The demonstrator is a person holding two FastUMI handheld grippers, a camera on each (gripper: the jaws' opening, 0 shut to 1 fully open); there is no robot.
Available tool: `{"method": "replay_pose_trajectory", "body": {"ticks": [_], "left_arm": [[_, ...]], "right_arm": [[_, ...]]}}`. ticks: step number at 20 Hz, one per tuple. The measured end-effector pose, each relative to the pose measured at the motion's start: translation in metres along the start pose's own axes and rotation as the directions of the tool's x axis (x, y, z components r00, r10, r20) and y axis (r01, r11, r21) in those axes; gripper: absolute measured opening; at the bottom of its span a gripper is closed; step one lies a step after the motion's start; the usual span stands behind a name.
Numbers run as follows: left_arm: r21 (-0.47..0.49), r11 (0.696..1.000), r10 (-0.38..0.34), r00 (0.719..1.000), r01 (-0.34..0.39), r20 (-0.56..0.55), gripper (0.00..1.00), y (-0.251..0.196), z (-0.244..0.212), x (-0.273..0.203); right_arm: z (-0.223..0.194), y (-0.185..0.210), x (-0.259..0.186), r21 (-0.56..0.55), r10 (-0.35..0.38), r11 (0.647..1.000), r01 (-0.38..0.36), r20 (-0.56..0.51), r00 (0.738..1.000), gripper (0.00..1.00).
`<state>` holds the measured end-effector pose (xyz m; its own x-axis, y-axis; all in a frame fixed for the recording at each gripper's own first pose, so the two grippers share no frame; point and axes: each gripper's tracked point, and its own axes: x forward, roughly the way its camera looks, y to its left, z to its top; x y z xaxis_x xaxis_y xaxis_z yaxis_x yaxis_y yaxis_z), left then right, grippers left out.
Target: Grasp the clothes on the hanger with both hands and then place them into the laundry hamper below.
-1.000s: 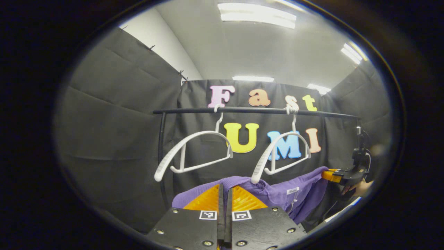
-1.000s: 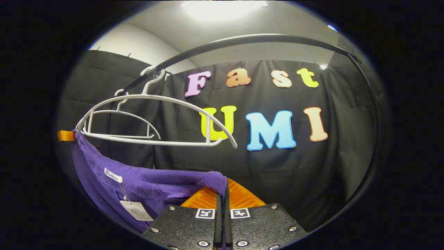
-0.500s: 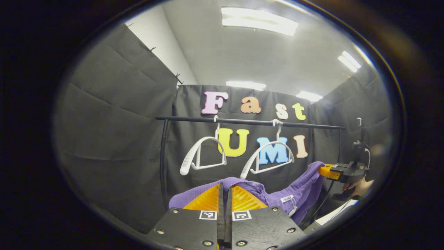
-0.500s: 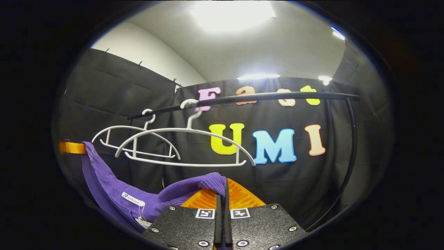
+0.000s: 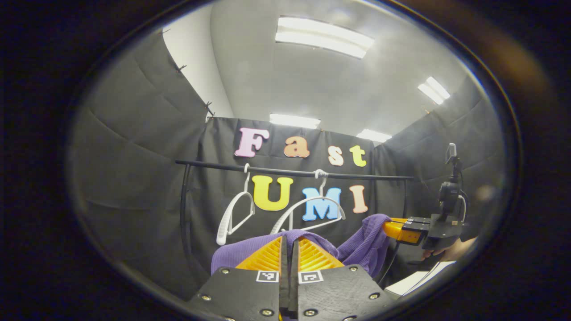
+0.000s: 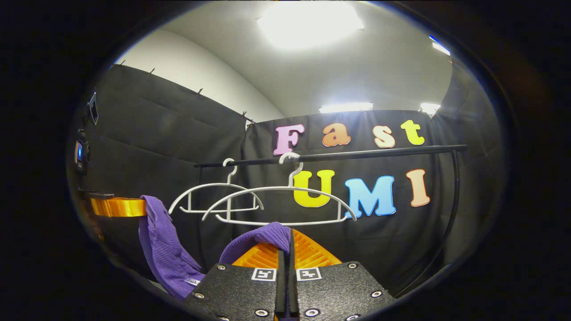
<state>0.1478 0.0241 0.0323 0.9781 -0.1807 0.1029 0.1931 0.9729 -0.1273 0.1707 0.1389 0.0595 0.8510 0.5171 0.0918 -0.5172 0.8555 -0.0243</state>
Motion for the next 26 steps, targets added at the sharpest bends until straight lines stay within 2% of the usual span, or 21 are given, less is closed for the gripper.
{"method": "replay_pose_trajectory", "body": {"ticks": [1,2,3,4,6,7,8,11,12,13,14,15,16,18,21,22,24,26], "left_arm": [[-0.013,1.000,-0.010,1.000,0.010,-0.009,0.05,-0.005,-0.005,-0.004],[-0.024,1.000,-0.019,1.000,0.019,-0.019,0.00,-0.010,-0.010,-0.006],[-0.033,0.999,-0.028,0.999,0.027,-0.028,0.00,-0.016,-0.016,-0.004],[-0.042,0.998,-0.039,0.999,0.038,-0.036,0.06,-0.022,-0.022,-0.002],[-0.059,0.997,-0.053,0.997,0.049,-0.056,0.06,-0.034,-0.038,0.008],[-0.067,0.996,-0.056,0.996,0.051,-0.072,0.01,-0.040,-0.049,0.014],[-0.073,0.996,-0.056,0.994,0.049,-0.090,0.05,-0.043,-0.061,0.017],[-0.100,0.994,-0.056,0.988,0.042,-0.144,0.06,-0.054,-0.093,0.009],[-0.100,0.994,-0.052,0.985,0.036,-0.163,0.01,-0.055,-0.106,0.003],[-0.097,0.995,-0.048,0.982,0.031,-0.183,0.01,-0.055,-0.117,-0.002],[-0.103,0.994,-0.048,0.977,0.028,-0.207,0.01,-0.055,-0.129,-0.007],[-0.107,0.994,-0.046,0.972,0.022,-0.231,0.05,-0.058,-0.143,-0.010],[-0.108,0.994,-0.041,0.967,0.014,-0.251,0.01,-0.057,-0.156,-0.012],[-0.106,0.994,-0.028,0.953,-0.004,-0.301,0.01,-0.053,-0.186,-0.012],[-0.097,0.995,-0.007,0.926,-0.032,-0.378,0.01,-0.050,-0.229,-0.009],[-0.088,0.995,0.005,0.918,-0.043,-0.397,0.05,-0.047,-0.243,-0.011],[-0.063,0.997,0.019,0.895,-0.053,-0.446,0.05,-0.047,-0.267,-0.017],[-0.050,0.997,0.020,0.873,-0.051,-0.486,0.01,-0.049,-0.288,-0.022]], "right_arm": [[-0.002,0.008,-0.007,0.003,0.007,1.000,-0.007,-0.009,1.000,0.02],[-0.004,0.016,-0.008,0.009,0.014,1.000,-0.014,-0.019,1.000,0.02],[-0.008,0.020,-0.010,0.015,0.022,1.000,-0.022,-0.030,0.999,0.02],[-0.015,0.021,-0.009,0.019,0.028,0.999,-0.027,-0.043,0.999,0.02],[-0.029,0.028,-0.009,0.022,0.039,0.999,-0.037,-0.072,0.997,0.02],[-0.038,0.032,-0.011,0.020,0.048,0.999,-0.046,-0.089,0.995,0.02],[-0.048,0.039,-0.017,0.014,0.056,0.998,-0.054,-0.110,0.992,0.02],[-0.076,0.056,-0.037,0.009,0.066,0.998,-0.066,-0.168,0.984,0.02],[-0.086,0.059,-0.044,0.000,0.065,0.998,-0.067,-0.184,0.981,0.02],[-0.096,0.061,-0.049,-0.008,0.065,0.998,-0.068,-0.201,0.977,0.02],[-0.108,0.063,-0.051,-0.007,0.066,0.998,-0.070,-0.225,0.972,0.02],[-0.120,0.063,-0.053,0.000,0.067,0.998,-0.069,-0.249,0.966,0.02],[-0.133,0.060,-0.053,0.010,0.066,0.998,-0.066,-0.275,0.959,0.02],[-0.160,0.057,-0.057,0.037,0.062,0.998,-0.053,-0.330,0.942,0.02],[-0.200,0.049,-0.064,0.053,0.051,0.998,-0.032,-0.406,0.912,0.02],[-0.209,0.051,-0.067,0.046,0.049,0.998,-0.032,-0.423,0.905,0.02],[-0.232,0.050,-0.075,0.020,0.043,0.999,-0.038,-0.460,0.887,0.02],[-0.254,0.053,-0.085,0.009,0.036,0.999,-0.036,-0.500,0.865,0.02]]}}
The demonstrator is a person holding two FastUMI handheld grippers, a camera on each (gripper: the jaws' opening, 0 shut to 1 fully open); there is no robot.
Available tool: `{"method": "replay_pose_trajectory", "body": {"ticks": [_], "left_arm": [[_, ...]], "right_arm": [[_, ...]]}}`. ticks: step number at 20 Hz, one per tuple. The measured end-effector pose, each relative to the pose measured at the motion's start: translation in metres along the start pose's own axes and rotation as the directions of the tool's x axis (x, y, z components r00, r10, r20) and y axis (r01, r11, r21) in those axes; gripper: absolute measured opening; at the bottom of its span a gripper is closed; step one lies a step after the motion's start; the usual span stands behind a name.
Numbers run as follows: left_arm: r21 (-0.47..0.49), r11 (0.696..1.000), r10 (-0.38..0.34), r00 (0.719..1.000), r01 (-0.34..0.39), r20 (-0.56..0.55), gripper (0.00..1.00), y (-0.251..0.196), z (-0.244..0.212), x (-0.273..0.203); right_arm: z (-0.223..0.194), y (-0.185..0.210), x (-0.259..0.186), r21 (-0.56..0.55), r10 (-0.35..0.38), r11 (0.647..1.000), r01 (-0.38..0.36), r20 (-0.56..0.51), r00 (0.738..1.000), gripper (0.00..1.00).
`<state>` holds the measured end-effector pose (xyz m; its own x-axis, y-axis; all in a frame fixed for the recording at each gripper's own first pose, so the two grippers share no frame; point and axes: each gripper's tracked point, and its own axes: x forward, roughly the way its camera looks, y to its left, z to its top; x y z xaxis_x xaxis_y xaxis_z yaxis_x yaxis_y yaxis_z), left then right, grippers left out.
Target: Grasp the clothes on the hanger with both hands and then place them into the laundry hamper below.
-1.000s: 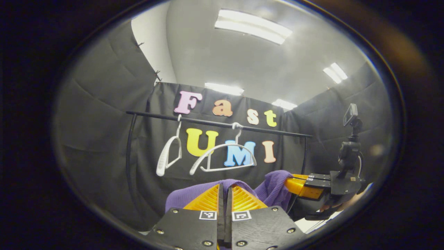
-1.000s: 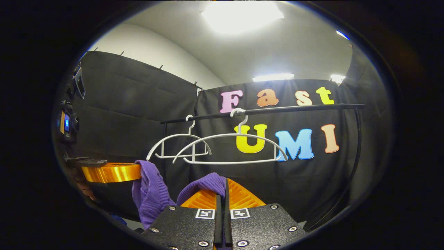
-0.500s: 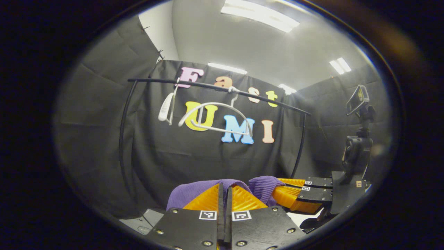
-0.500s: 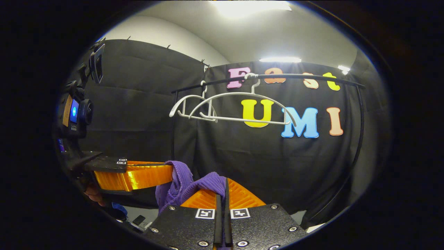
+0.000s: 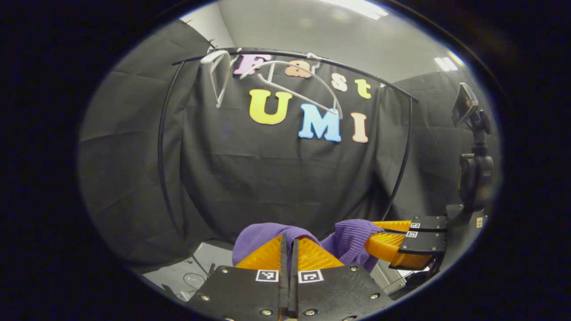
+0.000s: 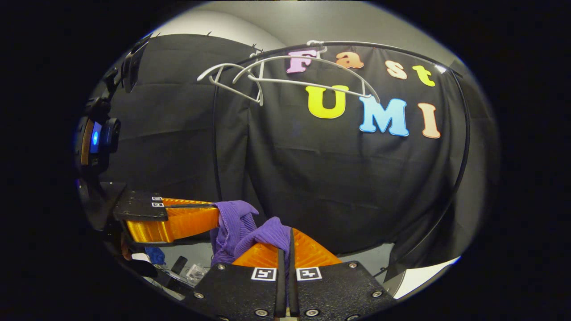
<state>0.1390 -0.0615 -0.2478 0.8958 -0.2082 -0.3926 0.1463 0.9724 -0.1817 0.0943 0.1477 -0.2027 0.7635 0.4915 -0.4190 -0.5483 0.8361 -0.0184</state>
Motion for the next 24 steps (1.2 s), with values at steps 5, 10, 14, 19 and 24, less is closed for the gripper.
{"method": "replay_pose_trajectory", "body": {"ticks": [5,10,14,19,24], "left_arm": [[0.022,0.999,0.034,0.992,-0.031,-0.118,0.05,0.010,-0.047,0.004],[0.045,0.997,0.076,0.977,-0.068,-0.197,0.01,0.017,-0.081,0.002],[0.071,0.996,0.061,0.968,-0.045,-0.242,0.01,0.018,-0.101,0.005],[0.087,0.996,0.064,0.924,-0.034,-0.377,0.01,0.025,-0.162,-0.008],[0.047,0.998,0.065,0.869,-0.048,-0.490,0.44,0.033,-0.215,-0.039]], "right_arm": [[-0.052,-0.001,0.001,0.001,-0.013,1.000,0.013,-0.110,0.994,0.02],[-0.102,-0.002,0.003,-0.010,-0.017,1.000,0.015,-0.237,0.971,0.02],[-0.144,0.006,-0.002,-0.013,-0.009,1.000,0.005,-0.342,0.940,0.02],[-0.201,0.020,-0.009,-0.052,0.009,0.998,-0.039,-0.491,0.871,0.12],[-0.212,0.025,-0.014,-0.056,-0.009,0.998,-0.024,-0.519,0.855,0.75]]}}
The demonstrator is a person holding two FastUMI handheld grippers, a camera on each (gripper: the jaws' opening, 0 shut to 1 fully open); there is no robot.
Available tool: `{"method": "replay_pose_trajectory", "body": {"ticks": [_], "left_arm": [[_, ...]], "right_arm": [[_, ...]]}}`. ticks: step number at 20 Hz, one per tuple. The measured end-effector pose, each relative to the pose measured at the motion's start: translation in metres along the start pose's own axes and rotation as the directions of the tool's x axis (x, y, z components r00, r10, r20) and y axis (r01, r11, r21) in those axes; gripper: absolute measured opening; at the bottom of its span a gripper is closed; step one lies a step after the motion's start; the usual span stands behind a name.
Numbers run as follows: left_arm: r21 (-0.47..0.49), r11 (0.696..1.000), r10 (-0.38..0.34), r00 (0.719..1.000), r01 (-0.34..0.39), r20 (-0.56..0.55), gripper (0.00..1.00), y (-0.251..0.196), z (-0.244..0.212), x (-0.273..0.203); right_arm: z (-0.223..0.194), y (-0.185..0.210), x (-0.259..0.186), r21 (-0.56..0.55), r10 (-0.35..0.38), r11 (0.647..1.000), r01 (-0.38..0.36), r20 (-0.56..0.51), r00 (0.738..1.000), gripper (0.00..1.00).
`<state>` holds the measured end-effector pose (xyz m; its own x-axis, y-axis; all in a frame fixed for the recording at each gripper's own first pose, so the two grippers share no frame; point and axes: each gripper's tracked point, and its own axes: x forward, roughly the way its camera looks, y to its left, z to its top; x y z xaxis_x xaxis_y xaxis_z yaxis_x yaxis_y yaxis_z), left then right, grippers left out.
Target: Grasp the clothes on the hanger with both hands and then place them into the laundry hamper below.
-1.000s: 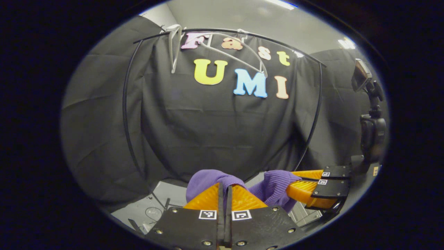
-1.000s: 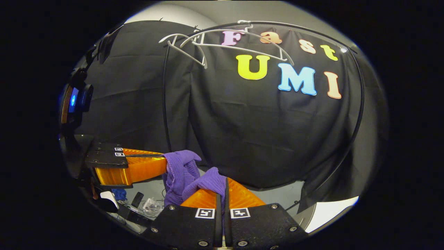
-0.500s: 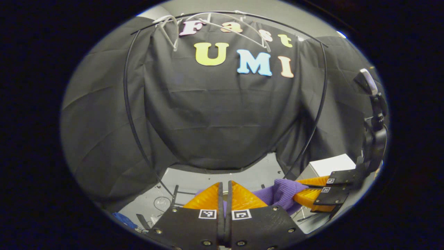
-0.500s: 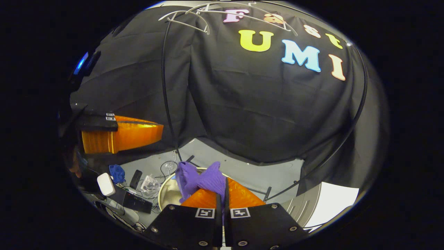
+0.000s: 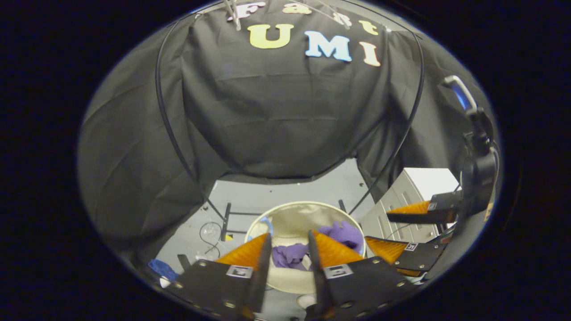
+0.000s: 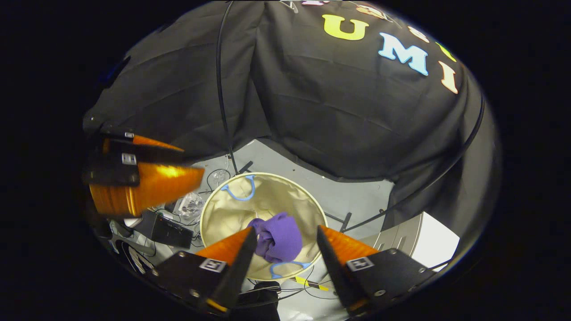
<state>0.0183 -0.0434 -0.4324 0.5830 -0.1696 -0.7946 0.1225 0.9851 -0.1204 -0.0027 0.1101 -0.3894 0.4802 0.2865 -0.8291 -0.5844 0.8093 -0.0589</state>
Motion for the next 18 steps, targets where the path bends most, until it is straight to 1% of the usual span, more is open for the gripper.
{"method": "replay_pose_trajectory", "body": {"ticks": [1,2,3,4,6,8,11,14,15,16,17,18], "left_arm": [[-0.004,1.000,0.009,1.000,-0.009,-0.001,0.62,0.002,-0.002,0.002],[-0.008,1.000,0.019,1.000,-0.019,0.001,0.80,0.006,-0.004,0.003],[-0.010,0.999,0.031,1.000,-0.031,0.004,0.98,0.011,-0.004,-0.001],[-0.013,0.999,0.036,0.999,-0.036,0.012,1.00,0.015,-0.001,-0.004],[-0.013,0.999,0.047,0.998,-0.046,0.040,0.98,0.021,0.011,-0.012],[-0.009,0.998,0.055,0.995,-0.055,0.083,0.98,0.027,0.028,-0.023],[0.005,0.999,0.051,0.984,-0.053,0.171,0.99,0.031,0.063,-0.045],[0.020,0.999,0.035,0.963,-0.042,0.267,1.00,0.030,0.107,-0.078],[0.021,0.999,0.027,0.952,-0.035,0.304,0.98,0.028,0.124,-0.089],[0.024,0.999,0.025,0.939,-0.035,0.343,0.98,0.027,0.140,-0.102],[0.033,0.999,0.023,0.922,-0.039,0.387,1.00,0.027,0.160,-0.118],[0.040,0.998,0.025,0.902,-0.047,0.431,1.00,0.029,0.182,-0.135]], "right_arm": [[0.001,-0.001,-0.001,0.001,-0.006,1.000,0.006,0.004,1.000,0.93],[0.003,-0.003,0.000,0.004,-0.012,1.000,0.012,0.014,1.000,0.96],[0.007,-0.005,-0.002,0.009,-0.020,1.000,0.020,0.024,1.000,0.96],[0.011,-0.006,-0.005,0.018,-0.027,0.999,0.026,0.035,0.999,0.96],[0.021,-0.008,-0.013,0.047,-0.038,0.998,0.034,0.068,0.997,0.96],[0.040,-0.011,-0.029,0.078,-0.055,0.996,0.045,0.131,0.990,0.96],[0.080,-0.020,-0.065,0.110,-0.090,0.992,0.064,0.250,0.964,0.96],[0.119,-0.030,-0.108,0.135,-0.136,0.987,0.091,0.372,0.918,0.96],[0.133,-0.034,-0.123,0.140,-0.151,0.985,0.102,0.407,0.901,0.96],[0.145,-0.039,-0.138,0.146,-0.169,0.983,0.115,0.442,0.881,0.96],[0.157,-0.045,-0.154,0.152,-0.187,0.980,0.129,0.476,0.860,0.96],[0.166,-0.052,-0.170,0.159,-0.205,0.977,0.142,0.509,0.836,0.95]]}}
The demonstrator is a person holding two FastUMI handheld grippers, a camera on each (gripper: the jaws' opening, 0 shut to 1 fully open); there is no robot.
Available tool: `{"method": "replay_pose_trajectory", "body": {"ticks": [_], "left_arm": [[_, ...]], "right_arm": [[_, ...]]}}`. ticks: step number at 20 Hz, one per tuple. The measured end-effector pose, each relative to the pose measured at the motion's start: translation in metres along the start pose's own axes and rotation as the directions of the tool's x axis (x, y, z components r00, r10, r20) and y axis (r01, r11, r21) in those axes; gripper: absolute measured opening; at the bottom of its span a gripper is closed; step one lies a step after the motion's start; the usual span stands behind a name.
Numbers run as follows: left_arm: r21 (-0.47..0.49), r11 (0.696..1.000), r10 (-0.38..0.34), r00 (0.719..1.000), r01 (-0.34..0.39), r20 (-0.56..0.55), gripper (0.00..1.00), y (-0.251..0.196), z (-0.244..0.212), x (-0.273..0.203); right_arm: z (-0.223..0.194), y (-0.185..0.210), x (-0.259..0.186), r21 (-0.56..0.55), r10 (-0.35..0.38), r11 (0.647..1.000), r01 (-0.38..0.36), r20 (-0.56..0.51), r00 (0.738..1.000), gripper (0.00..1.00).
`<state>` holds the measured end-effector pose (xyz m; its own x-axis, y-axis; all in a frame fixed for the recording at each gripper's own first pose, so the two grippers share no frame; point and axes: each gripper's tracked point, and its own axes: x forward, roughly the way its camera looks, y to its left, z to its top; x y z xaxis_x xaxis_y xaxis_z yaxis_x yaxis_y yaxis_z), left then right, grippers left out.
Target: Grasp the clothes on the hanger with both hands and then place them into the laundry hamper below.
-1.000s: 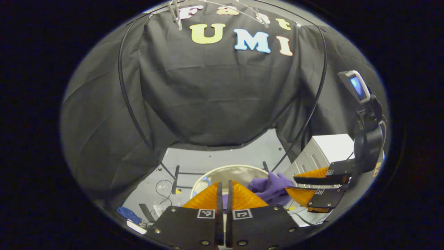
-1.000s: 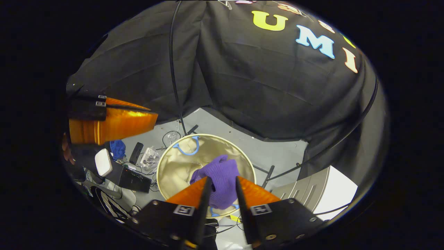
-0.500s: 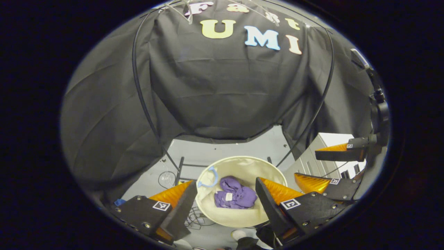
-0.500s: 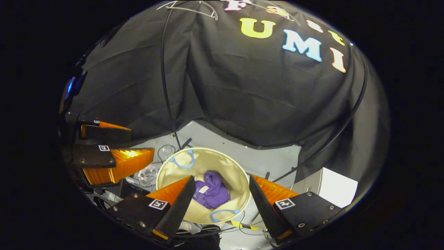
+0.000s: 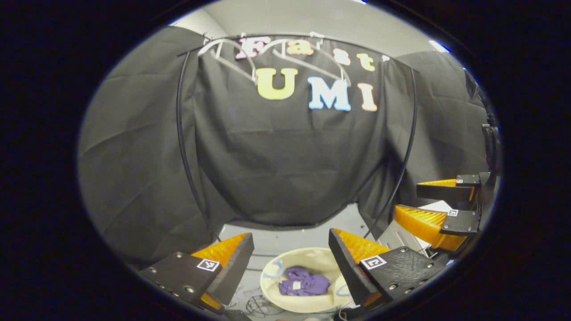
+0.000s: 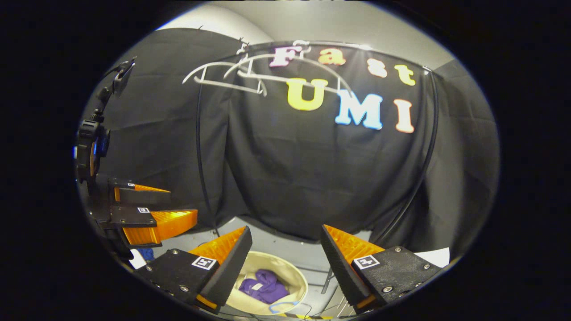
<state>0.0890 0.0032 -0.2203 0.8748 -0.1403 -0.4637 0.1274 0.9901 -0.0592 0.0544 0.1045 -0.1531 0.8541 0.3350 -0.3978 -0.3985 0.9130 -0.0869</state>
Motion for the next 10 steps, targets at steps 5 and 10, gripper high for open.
{"method": "replay_pose_trajectory", "body": {"ticks": [5,10], "left_arm": [[-0.026,0.999,0.024,0.988,-0.020,0.152,0.98,-0.003,0.094,-0.041],[-0.056,0.998,0.032,0.953,-0.015,0.303,1.00,-0.017,0.173,-0.085]], "right_arm": [[0.085,-0.044,-0.046,0.019,-0.088,0.996,0.086,0.226,0.970,0.96],[0.121,-0.091,-0.112,0.067,-0.164,0.986,0.150,0.351,0.922,0.96]]}}
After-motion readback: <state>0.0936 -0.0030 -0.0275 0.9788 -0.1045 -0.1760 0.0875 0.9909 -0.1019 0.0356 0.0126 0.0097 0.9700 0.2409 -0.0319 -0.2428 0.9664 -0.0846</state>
